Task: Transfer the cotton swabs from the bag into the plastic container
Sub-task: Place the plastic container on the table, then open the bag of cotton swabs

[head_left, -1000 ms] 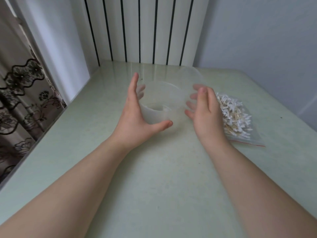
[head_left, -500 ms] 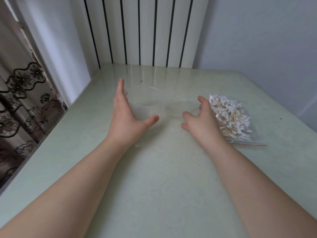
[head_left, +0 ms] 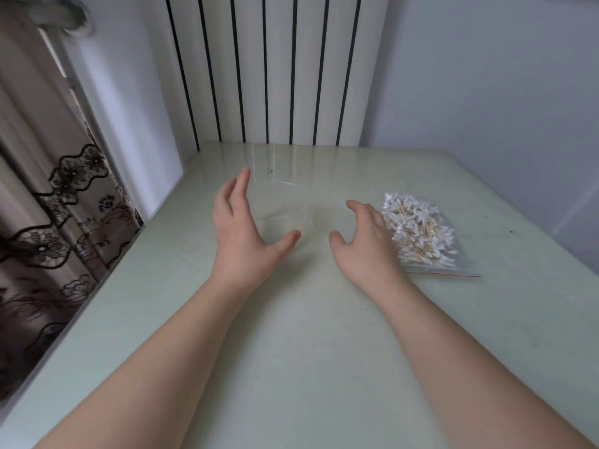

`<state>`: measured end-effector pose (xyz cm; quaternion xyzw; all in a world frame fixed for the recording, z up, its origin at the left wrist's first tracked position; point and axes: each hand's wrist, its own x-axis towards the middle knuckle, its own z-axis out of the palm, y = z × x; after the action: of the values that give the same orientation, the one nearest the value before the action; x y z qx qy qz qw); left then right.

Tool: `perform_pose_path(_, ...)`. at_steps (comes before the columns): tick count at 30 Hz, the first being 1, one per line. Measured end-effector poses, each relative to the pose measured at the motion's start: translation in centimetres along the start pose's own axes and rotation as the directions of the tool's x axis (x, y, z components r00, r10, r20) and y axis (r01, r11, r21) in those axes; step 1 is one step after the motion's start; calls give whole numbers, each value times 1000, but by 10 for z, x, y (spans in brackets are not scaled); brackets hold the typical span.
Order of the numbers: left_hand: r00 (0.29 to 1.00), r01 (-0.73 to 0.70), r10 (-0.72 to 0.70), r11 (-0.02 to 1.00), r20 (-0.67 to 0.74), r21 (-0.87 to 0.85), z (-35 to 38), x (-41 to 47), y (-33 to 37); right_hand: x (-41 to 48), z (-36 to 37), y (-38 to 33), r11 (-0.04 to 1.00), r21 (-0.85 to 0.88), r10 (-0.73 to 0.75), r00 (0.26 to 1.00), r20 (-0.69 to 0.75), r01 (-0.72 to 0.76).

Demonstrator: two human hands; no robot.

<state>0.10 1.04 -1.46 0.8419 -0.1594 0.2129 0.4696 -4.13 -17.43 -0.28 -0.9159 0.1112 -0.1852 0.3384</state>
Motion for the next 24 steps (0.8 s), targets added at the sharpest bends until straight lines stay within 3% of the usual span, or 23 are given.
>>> perform_pose_path(3, 980, -188, 191, 981, -58, 53, -2, -4, 10, -5, -8, -5, 999, -3, -52, 998, 32, 52)
perform_pose_path(5, 923, -365, 373, 926, -93, 97, -2, -7, 20, -8, -19, -7, 997, -15, -72, 996, 58, 73)
perform_pose_path(7, 882, -466, 469, 882, -43, 74, 3, -10, 29, -11, -31, -5, 995, -42, -90, 994, 62, 93)
perform_pose_path(12, 913, -363, 361, 931, 191, -27, 18, -21, 55, -26, -63, 15, 958, -150, -233, 969, 81, 243)
perform_pose_path(17, 933, -119, 117, 993, 340, -15, 40, -32, 77, -40, -81, 47, 890, -298, -379, 923, -62, 345)
perform_pose_path(20, 912, -8, -15, 999, 411, 53, 53, -39, 83, -45, -87, 63, 874, -411, -312, 948, -65, 259)
perform_pose_path(24, 866, -46, -57, 980, 497, 193, 67, -41, 85, -44, -86, 76, 863, -443, -202, 970, 134, 241)
